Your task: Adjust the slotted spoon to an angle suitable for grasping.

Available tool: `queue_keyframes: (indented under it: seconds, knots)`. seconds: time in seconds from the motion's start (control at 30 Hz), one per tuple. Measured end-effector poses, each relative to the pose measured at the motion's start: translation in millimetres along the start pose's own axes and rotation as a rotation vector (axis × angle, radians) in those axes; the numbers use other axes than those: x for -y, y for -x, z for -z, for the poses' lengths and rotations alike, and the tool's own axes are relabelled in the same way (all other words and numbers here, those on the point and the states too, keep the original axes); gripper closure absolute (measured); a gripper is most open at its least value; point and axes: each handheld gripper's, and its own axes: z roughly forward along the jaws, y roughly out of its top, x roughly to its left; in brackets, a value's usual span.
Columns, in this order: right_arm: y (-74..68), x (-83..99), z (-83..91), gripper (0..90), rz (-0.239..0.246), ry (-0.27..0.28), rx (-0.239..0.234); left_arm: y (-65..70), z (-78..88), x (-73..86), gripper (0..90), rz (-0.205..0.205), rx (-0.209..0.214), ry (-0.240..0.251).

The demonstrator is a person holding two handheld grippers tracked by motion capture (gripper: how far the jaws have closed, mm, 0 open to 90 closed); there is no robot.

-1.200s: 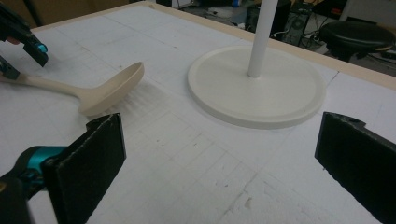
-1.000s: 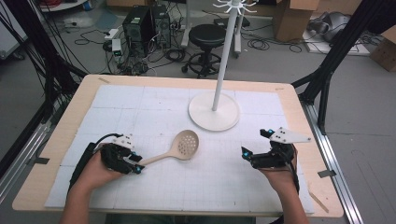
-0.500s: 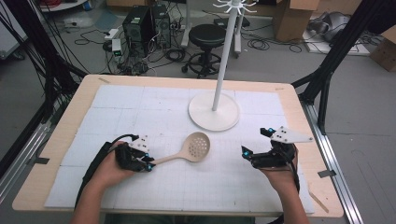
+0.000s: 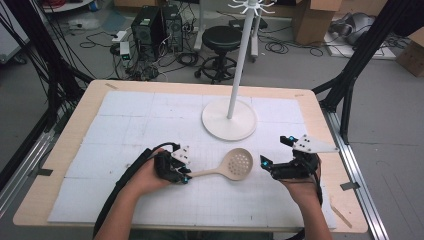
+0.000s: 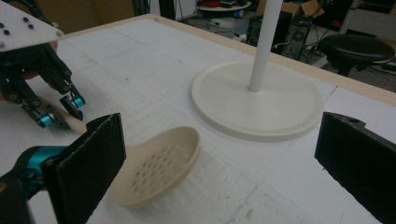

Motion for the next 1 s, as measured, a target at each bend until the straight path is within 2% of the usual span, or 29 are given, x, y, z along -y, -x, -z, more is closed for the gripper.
queue_keyframes:
  seconds: [0.13, 0.2, 0.23, 0.27, 0.3, 0.33, 0.37, 0.47, 0.5, 0.57, 0.6, 0.73, 0.8, 0.9, 1.0]
  knots:
    - [0.4, 0.1, 0.6, 0.6, -0.002, 0.001, 0.003, 3.0, -7.8, -10.0, 74.2, -0.016, 0.012, 0.005]
    - [0.6, 0.2, 0.7, 0.5, -0.001, 0.002, 0.003, 2.9, -7.9, -10.0, 73.9, -0.014, 0.011, 0.007]
    - [0.7, 0.3, 0.8, 0.5, -0.002, 0.003, 0.003, 3.0, -8.0, -9.2, 66.9, -0.006, 0.010, 0.014]
    - [0.9, 0.4, 0.9, 0.5, -0.001, 0.003, 0.002, 3.1, -7.6, -8.1, 66.9, 0.004, 0.008, 0.014]
    - [0.7, 0.7, 1.3, 0.6, -0.005, 0.001, 0.002, 4.2, -4.1, -4.1, 60.7, 0.017, -0.002, 0.015]
    - [0.7, 0.7, 1.3, 0.6, -0.005, 0.001, 0.002, 4.2, -4.1, -4.1, 58.8, 0.017, -0.002, 0.015]
    - [1.2, 1.3, 2.1, 0.6, -0.005, 0.002, 0.005, 5.1, 3.1, 2.9, 57.1, 0.028, -0.005, 0.028]
    - [2.0, 2.0, 3.2, 0.5, -0.007, 0.003, 0.006, 7.0, 14.1, 15.3, 55.9, 0.049, -0.018, 0.027]
    - [2.3, 2.1, 3.7, 0.6, -0.005, 0.005, 0.009, 7.0, 14.1, 15.3, 55.8, 0.049, -0.018, 0.027]
    - [2.3, 2.3, 4.8, 0.5, -0.010, 0.005, 0.010, 6.8, 26.6, 34.5, 56.1, 0.082, -0.026, 0.050]
    - [2.3, 2.3, 4.8, 0.5, -0.010, 0.005, 0.010, 6.8, 26.6, 34.5, 56.4, 0.082, -0.026, 0.050]
    - [1.7, 2.1, 4.7, 0.5, -0.009, 0.005, 0.011, 6.3, 35.2, 56.2, 60.7, 0.105, -0.020, 0.055]
    - [1.0, 2.0, 3.8, 0.5, -0.010, 0.003, 0.010, 6.7, 34.8, 57.4, 65.4, 0.095, -0.012, 0.063]
    - [0.5, 1.8, 2.4, 0.5, -0.004, 0.000, 0.007, 6.8, 34.5, 54.9, 66.5, 0.075, -0.015, 0.047]
    - [0.3, 1.8, 1.5, 0.5, -0.003, 0.001, 0.008, 6.1, 30.2, 49.8, 66.8, 0.051, -0.013, 0.057]
